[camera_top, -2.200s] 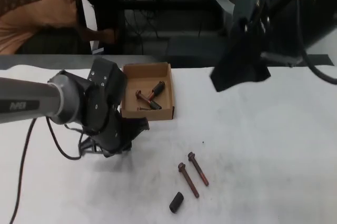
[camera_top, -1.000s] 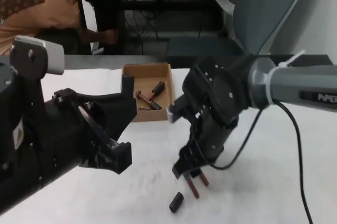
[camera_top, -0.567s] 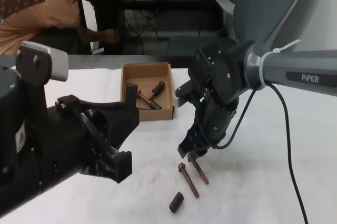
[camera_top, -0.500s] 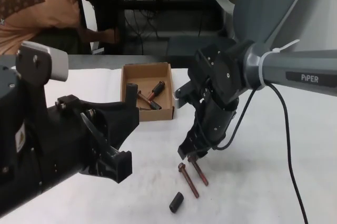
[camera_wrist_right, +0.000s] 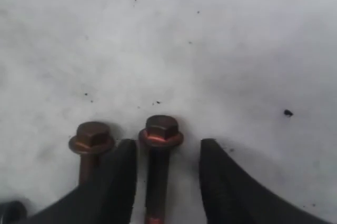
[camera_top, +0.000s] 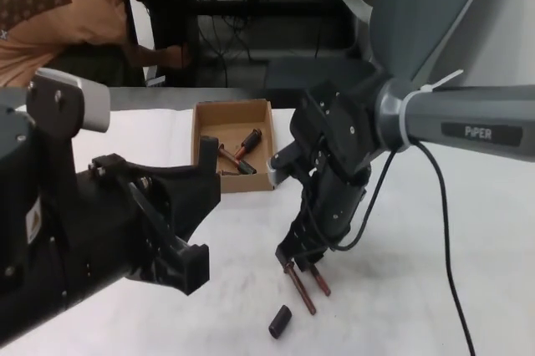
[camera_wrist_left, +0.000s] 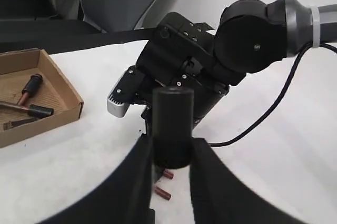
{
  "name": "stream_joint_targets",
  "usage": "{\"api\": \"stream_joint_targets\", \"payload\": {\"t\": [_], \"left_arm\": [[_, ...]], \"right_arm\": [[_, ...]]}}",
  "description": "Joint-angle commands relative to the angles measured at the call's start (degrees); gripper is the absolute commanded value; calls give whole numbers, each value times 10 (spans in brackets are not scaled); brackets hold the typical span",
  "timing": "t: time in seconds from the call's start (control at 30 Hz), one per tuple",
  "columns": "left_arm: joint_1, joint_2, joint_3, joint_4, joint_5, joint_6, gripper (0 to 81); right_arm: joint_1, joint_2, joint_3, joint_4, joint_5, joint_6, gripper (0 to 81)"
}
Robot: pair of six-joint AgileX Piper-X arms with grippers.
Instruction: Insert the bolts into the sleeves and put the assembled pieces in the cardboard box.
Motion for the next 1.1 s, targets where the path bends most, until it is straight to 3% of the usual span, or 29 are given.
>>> {"api": "stream_joint_targets", "payload": {"t": [0.0, 0.03, 0.2, 0.43, 0.67, 0.93, 1.07], "left_arm": [[-1, -7, 1, -2, 3, 9, 18], [-1, -7, 3, -2, 3, 9, 18], [-1, -7, 19, -4, -2, 27, 18], [-1, -5, 77, -88, -2, 69, 18], [-1, -6, 149, -209, -14, 0, 18], [-1, -6, 162, -279, -16, -8, 18], [-1, -6, 162, -302, -22, -8, 18]], "right_arm": [[1, 4, -3, 6, -9, 2, 64], [1, 4, -3, 9, -9, 2, 3], [1, -19, -4, 24, -9, 3, 6], [6, -171, -3, -32, -31, 45, 6], [63, -303, -3, -192, -43, 90, 6], [144, -295, 37, -364, -34, 210, 6], [175, -293, 82, -410, 5, 238, 6]]}}
